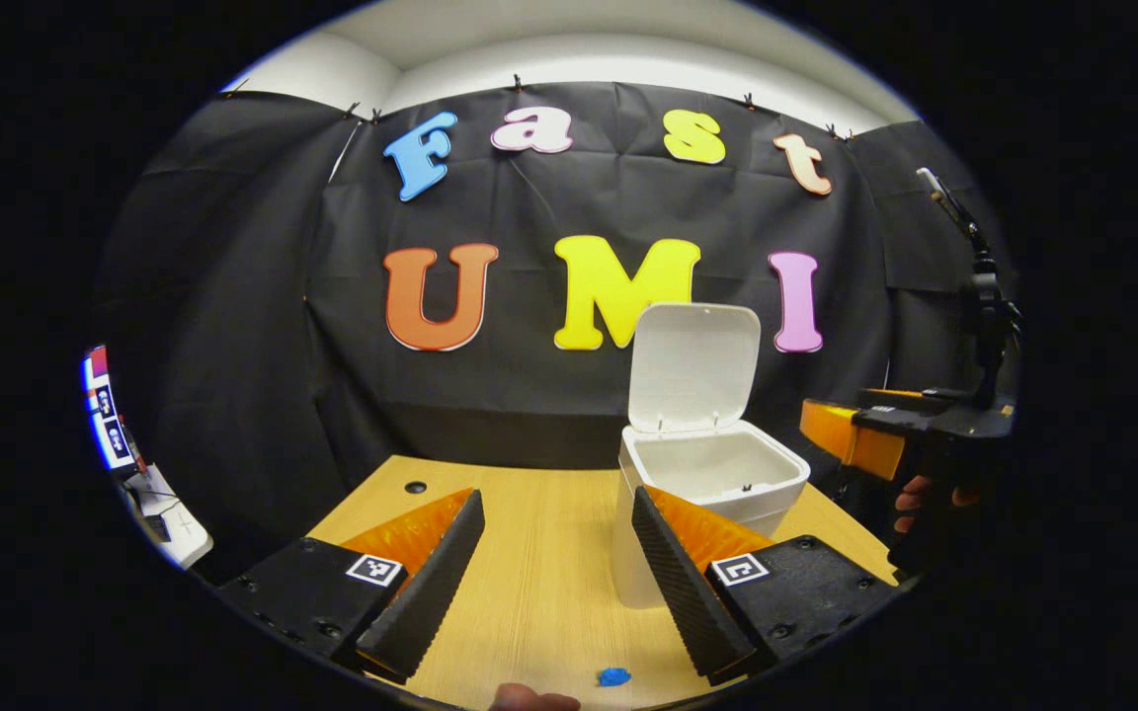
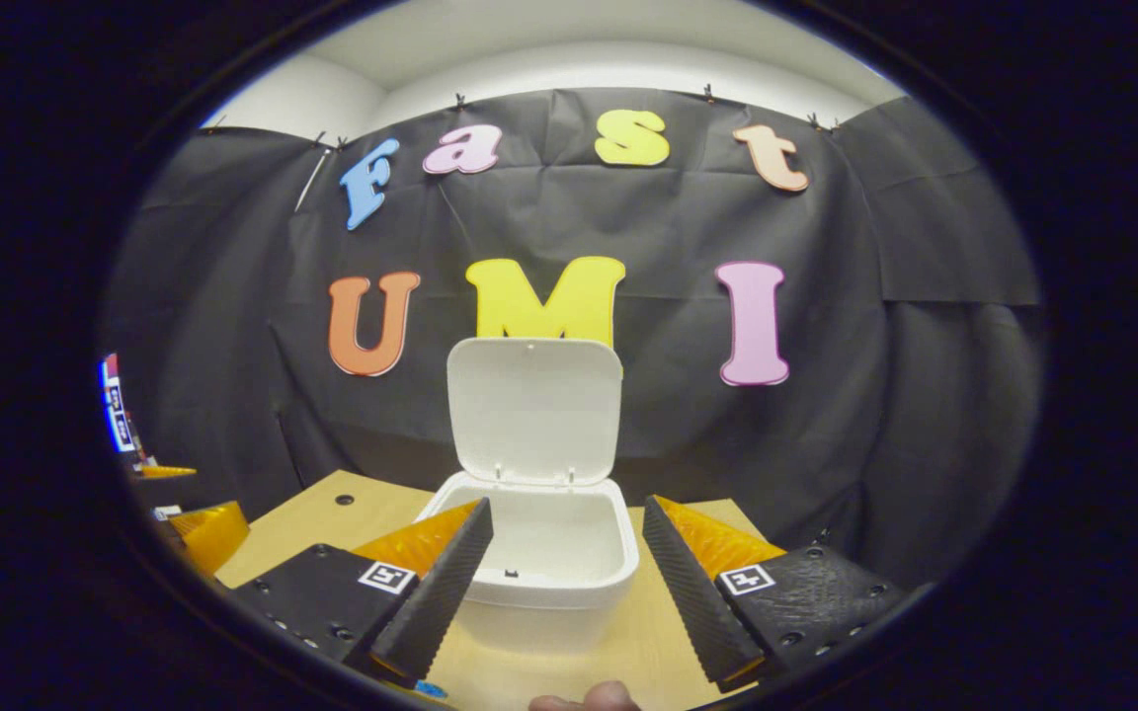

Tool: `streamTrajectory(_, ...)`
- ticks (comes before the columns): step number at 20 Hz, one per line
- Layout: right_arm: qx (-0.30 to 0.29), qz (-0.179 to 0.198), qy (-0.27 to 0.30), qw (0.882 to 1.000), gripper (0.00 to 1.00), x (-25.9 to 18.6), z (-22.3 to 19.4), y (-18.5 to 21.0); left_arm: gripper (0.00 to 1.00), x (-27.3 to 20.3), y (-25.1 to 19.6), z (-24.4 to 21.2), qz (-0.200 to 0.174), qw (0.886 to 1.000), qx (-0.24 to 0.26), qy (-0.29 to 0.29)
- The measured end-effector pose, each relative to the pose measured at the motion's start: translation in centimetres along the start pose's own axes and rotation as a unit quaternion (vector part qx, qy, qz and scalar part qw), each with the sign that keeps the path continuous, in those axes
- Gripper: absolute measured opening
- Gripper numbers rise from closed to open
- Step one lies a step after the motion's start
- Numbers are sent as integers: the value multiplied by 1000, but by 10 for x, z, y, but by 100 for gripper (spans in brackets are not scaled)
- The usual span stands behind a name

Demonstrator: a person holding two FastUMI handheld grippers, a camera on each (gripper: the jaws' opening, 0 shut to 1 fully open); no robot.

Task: Press the lid of the desktop garbage bin to open it, pick up the crumpled paper on the desktop and throw it into the bin, then pick up the pop can on the desktop and drop it into the bin, and finally close the garbage bin lid.

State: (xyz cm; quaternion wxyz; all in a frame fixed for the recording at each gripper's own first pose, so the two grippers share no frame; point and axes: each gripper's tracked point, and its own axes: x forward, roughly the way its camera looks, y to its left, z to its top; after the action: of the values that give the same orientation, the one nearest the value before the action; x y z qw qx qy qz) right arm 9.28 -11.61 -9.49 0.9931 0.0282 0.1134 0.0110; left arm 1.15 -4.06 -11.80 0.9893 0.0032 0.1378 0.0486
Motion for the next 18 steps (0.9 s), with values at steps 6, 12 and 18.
streamTrajectory(6, -13, -29, 55, 998, 96, -41, -60, -23, 98, -7, -24, -80, -41, 995, 7, 94)
streamTrajectory(12, -25, -53, 100, 993, 96, -73, -108, -37, 99, -13, -39, -170, -54, 977, -29, 203)
streamTrajectory(18, -25, -70, 147, 986, 96, -97, -151, -43, 98, -19, -58, -252, -57, 957, -35, 283)
